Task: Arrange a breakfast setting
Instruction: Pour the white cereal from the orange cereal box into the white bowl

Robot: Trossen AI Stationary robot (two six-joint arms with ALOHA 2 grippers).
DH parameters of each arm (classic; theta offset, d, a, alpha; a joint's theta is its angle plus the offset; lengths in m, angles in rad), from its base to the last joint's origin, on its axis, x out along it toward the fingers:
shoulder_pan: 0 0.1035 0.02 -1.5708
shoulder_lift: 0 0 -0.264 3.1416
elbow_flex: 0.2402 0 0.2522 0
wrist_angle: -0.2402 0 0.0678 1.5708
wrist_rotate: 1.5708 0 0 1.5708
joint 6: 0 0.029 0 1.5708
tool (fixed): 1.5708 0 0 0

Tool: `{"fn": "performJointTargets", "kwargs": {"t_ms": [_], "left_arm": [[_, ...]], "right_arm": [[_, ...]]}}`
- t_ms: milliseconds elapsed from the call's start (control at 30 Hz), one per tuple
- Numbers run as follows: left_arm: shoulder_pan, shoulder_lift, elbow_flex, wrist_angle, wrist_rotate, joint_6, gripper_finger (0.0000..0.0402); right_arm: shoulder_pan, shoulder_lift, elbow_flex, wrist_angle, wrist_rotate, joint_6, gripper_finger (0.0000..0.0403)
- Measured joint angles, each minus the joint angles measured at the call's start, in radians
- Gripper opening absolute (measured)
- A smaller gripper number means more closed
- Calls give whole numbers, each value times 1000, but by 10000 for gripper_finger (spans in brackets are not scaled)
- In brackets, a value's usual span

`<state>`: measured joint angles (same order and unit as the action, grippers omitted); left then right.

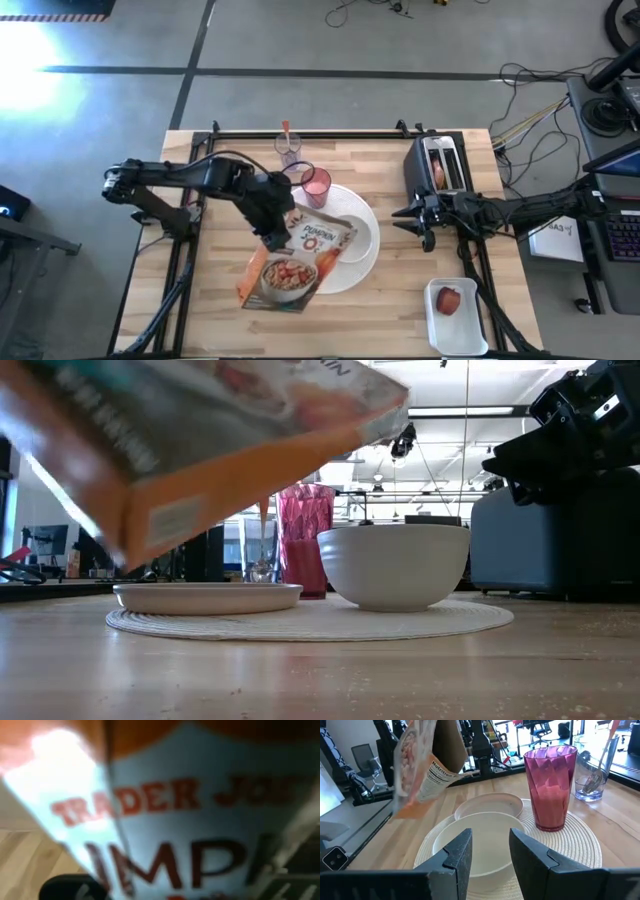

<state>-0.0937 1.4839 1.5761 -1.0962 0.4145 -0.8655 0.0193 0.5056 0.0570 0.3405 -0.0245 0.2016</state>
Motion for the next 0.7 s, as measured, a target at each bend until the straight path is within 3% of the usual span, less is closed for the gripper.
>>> {"fn": "performJointTargets", "kwargs": {"t_ms": [67,167,333,700], "left_arm": [[-2,1,0,53,-16,-8,0],[-8,1,0,136,-132,-33,0],[-8,1,0,142,-144,-51,0],[16,0,0,48,110,-215,0]], "right_arm": [[0,0,0,0,0,0,121],[0,0,0,1,0,0,121],[0,0,0,1,-1,0,121],[0,0,2,1,-1,0,121]]}}
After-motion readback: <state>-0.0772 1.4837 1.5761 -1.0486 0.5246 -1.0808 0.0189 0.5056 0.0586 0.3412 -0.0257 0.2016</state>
